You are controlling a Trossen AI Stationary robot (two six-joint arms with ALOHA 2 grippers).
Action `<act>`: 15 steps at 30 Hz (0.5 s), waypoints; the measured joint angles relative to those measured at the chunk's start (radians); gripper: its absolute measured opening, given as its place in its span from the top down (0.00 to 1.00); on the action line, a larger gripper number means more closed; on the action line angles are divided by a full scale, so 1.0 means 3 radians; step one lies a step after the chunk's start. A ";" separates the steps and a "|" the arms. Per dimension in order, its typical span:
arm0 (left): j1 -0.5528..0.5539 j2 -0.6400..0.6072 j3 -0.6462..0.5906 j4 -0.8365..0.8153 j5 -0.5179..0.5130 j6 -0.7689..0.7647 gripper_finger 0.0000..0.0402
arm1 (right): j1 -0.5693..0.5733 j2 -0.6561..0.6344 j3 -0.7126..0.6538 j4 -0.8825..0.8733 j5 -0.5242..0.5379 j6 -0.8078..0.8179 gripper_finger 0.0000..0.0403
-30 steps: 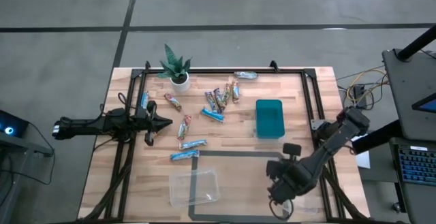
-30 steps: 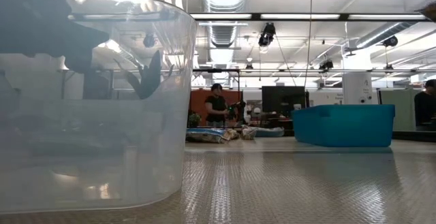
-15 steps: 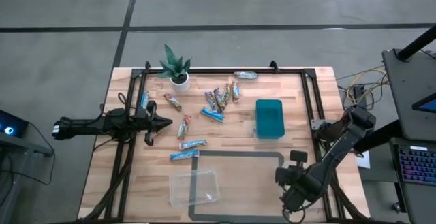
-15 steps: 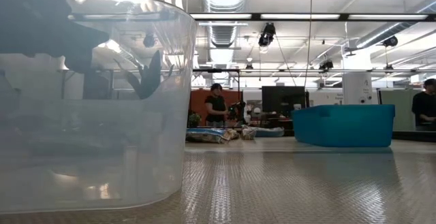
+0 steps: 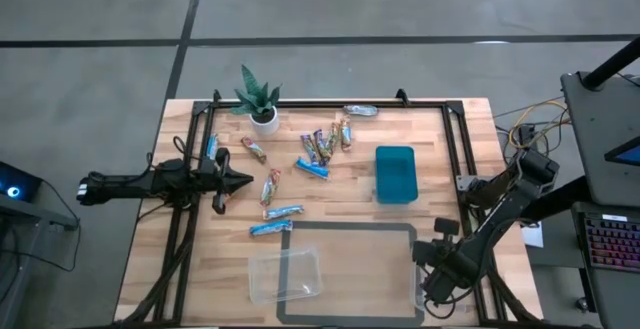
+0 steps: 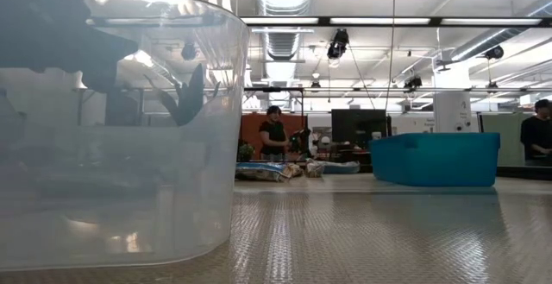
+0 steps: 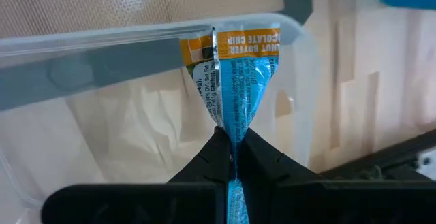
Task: Pick and place Granola Bars by type
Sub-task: Put the yellow granola bar into the right transparent bin
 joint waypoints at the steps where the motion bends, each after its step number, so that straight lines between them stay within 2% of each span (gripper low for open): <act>1: 0.0000 0.0001 0.0000 0.0000 -0.0001 0.0000 1.00 | 0.0002 -0.0002 -0.0034 0.0042 -0.0013 0.0006 0.97; 15: 0.0000 0.0000 -0.0001 -0.0001 0.0000 0.0000 1.00 | 0.0005 0.0031 -0.0387 0.0601 -0.0093 -0.0024 0.97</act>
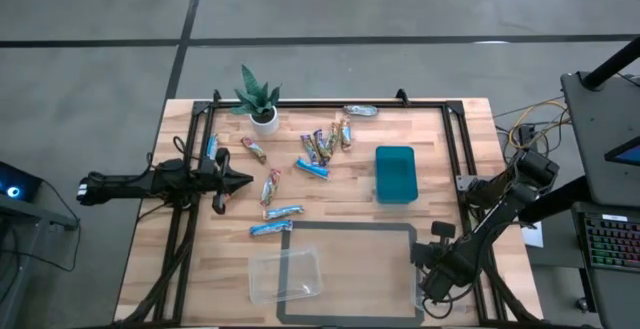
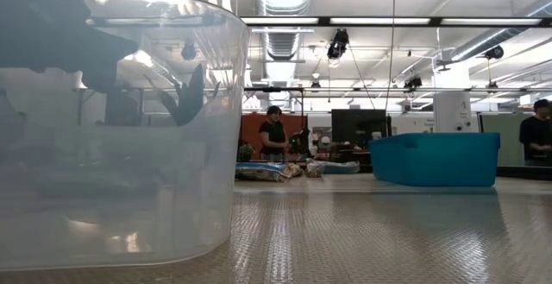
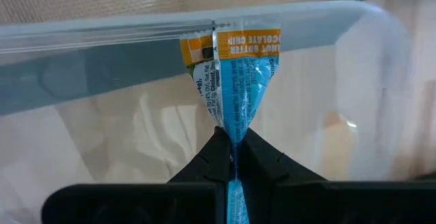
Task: Pick and place Granola Bars by type
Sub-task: Put the yellow granola bar into the right transparent bin
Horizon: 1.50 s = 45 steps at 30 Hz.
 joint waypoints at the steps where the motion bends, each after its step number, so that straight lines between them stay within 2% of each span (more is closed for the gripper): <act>1: 0.0000 0.0000 0.0000 0.0001 -0.0001 0.0000 1.00 | 0.0000 0.0000 -0.0008 0.0018 -0.0006 0.0001 0.97; 6: -0.0001 0.0000 0.0000 -0.0001 -0.0001 0.0000 1.00 | 0.0000 -0.0004 -0.0012 0.0026 -0.0005 -0.0010 0.94; 19: 0.0000 0.0000 0.0001 0.0001 -0.0001 0.0000 1.00 | 0.0000 -0.0004 0.0116 -0.0095 -0.0024 -0.0019 0.71; 26: 0.0000 0.0000 0.0001 0.0000 0.0001 0.0000 1.00 | 0.0000 -0.0029 0.0573 -0.0649 -0.0005 -0.0167 0.61; 34: 0.0001 0.0000 0.0000 0.0001 0.0001 0.0000 1.00 | -0.0001 -0.0035 0.1232 -0.1172 -0.0012 -0.0248 0.58; 41: 0.0000 0.0000 0.0000 0.0000 0.0000 0.0000 1.00 | -0.0076 -0.0037 0.1827 -0.1175 0.0081 -0.0413 0.59; 45: 0.0000 0.0000 0.0001 0.0001 0.0000 0.0000 1.00 | -0.0249 -0.0037 0.2094 -0.1162 0.0323 -0.0324 0.59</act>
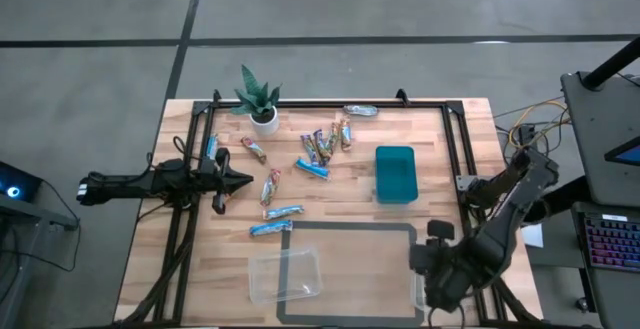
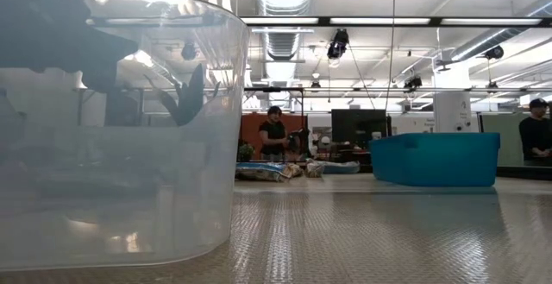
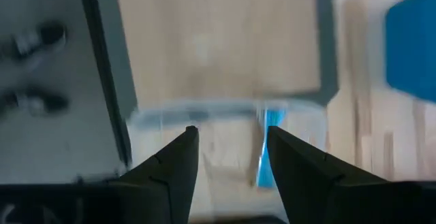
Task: Pick and place Granola Bars by type
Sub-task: Put the yellow granola bar into the right transparent bin
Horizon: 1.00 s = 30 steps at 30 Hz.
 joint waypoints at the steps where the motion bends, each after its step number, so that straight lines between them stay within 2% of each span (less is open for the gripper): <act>1: 0.0000 0.0000 0.0001 -0.0001 -0.0001 0.0000 1.00 | -0.0064 0.0000 0.0058 0.0002 0.0066 0.0036 0.59; 11: 0.0000 0.0000 0.0000 0.0000 -0.0001 0.0000 1.00 | -0.0786 0.0069 0.0575 0.0176 0.0183 -0.0114 0.48; 20: 0.0000 0.0000 -0.0001 0.0000 0.0001 0.0000 1.00 | -0.1460 0.0138 0.0853 0.1031 0.0184 -0.0273 0.39; 30: -0.0001 0.0000 0.0000 -0.0001 0.0001 0.0000 1.00 | -0.2086 0.0644 0.1358 0.1652 0.0361 -0.0301 0.29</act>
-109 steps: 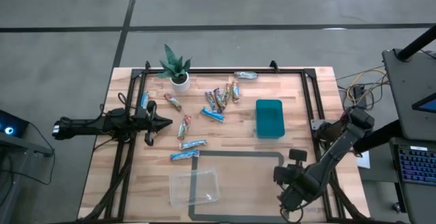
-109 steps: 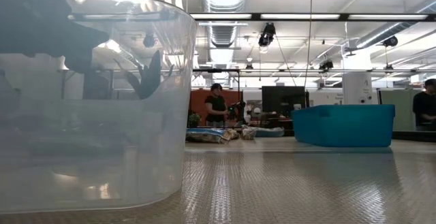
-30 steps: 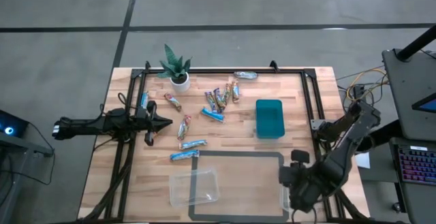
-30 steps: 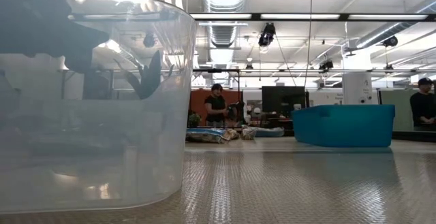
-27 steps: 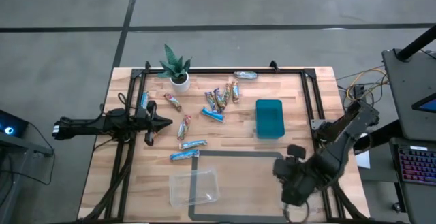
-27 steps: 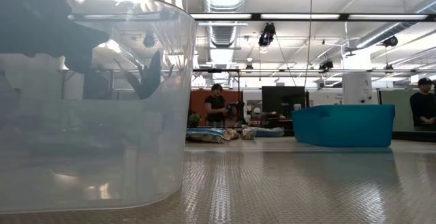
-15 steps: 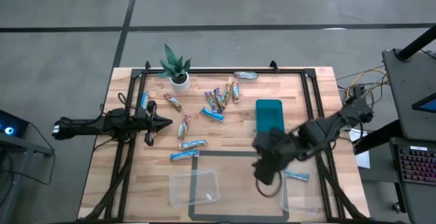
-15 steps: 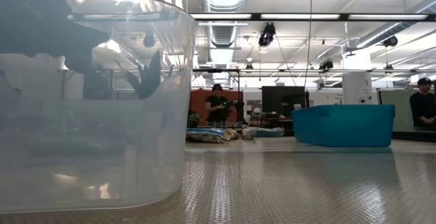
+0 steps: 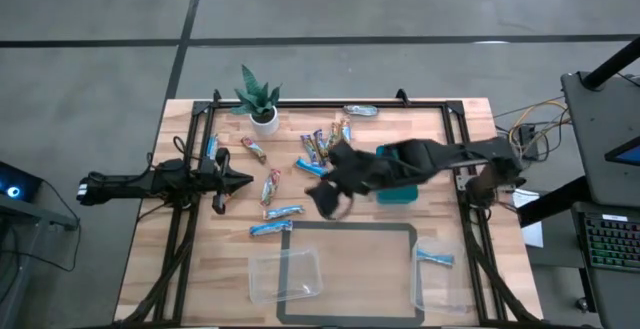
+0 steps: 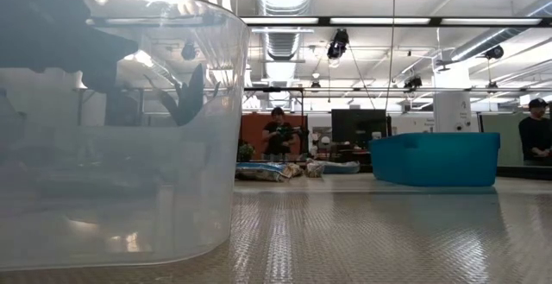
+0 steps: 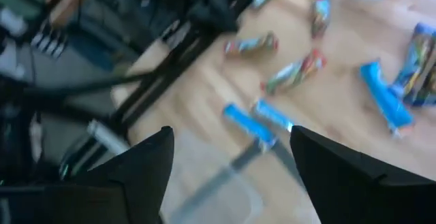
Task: Pick and place Granola Bars by type
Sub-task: Put the yellow granola bar into the right transparent bin
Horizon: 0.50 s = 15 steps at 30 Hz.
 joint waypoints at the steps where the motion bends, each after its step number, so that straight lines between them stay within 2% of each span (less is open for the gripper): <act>1: 0.0001 0.0000 0.0001 0.0000 -0.0001 0.0000 1.00 | -0.0061 0.0053 0.0038 0.0050 0.0004 0.0003 0.28; 8: 0.0001 0.0000 0.0000 -0.0001 -0.0001 0.0000 1.00 | -0.0477 0.0402 0.0271 0.0097 0.0257 0.0018 0.24; 15: 0.0001 0.0000 0.0000 0.0001 -0.0001 0.0000 1.00 | -0.0889 0.0719 0.0503 0.0063 0.0258 -0.0167 0.23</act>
